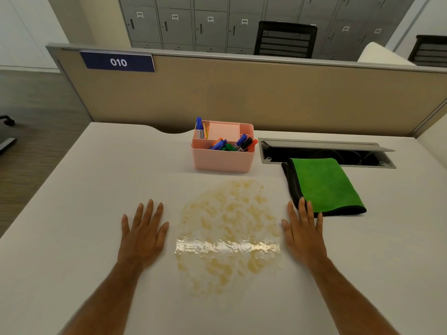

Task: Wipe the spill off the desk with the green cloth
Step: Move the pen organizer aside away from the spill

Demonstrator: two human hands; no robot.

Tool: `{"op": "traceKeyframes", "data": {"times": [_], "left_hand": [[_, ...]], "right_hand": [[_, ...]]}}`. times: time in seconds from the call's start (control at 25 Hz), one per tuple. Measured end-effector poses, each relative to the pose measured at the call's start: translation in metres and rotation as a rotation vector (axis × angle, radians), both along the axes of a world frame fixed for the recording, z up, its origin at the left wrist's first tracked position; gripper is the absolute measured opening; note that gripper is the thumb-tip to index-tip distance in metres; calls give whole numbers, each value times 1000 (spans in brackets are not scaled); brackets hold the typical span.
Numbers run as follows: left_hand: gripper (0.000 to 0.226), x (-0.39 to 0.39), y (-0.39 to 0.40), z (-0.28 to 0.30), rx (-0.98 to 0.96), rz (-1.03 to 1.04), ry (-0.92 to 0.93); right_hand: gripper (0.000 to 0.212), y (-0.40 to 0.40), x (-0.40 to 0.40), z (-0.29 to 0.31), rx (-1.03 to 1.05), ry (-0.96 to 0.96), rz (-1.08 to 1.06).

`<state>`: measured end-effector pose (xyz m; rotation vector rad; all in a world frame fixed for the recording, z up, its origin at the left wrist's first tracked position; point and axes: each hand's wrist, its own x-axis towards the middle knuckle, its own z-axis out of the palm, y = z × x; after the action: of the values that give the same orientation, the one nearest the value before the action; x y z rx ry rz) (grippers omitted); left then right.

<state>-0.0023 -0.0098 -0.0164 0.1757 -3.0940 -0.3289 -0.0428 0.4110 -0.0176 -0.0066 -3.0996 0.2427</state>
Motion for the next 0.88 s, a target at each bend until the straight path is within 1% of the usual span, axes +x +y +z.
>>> {"op": "traceKeyframes", "data": {"times": [0.16,0.32,0.44,0.52,0.6,0.68,0.76,0.84,0.88], "left_hand": [[70,-3,1,0,34,16,-3],[72,-15,8,2,67,-10,-14],[74,-32,19,8,144,-31,-4],[77,-51,30,16,239,-17,31],[82,-77,41,27,369,13,49],[87,-105,55,43,524,65,57],[92,-130,70,64,706,125,71],[86,-152,83,80,869,181,91],[83,-160,86,84,928,205,96]], "right_hand": [[73,-2,0,2,-17,1,-7],[73,-14,-12,8,-110,72,-9],[74,-37,-38,23,-214,118,39],[74,-56,-61,36,-368,121,37],[67,-76,-83,54,-599,68,-4],[64,-93,-105,71,-848,-22,-65],[67,-109,-125,84,-1052,-52,-116],[67,-121,-145,90,-1227,-70,-161],[63,-126,-151,92,-1302,-89,-191]]}}
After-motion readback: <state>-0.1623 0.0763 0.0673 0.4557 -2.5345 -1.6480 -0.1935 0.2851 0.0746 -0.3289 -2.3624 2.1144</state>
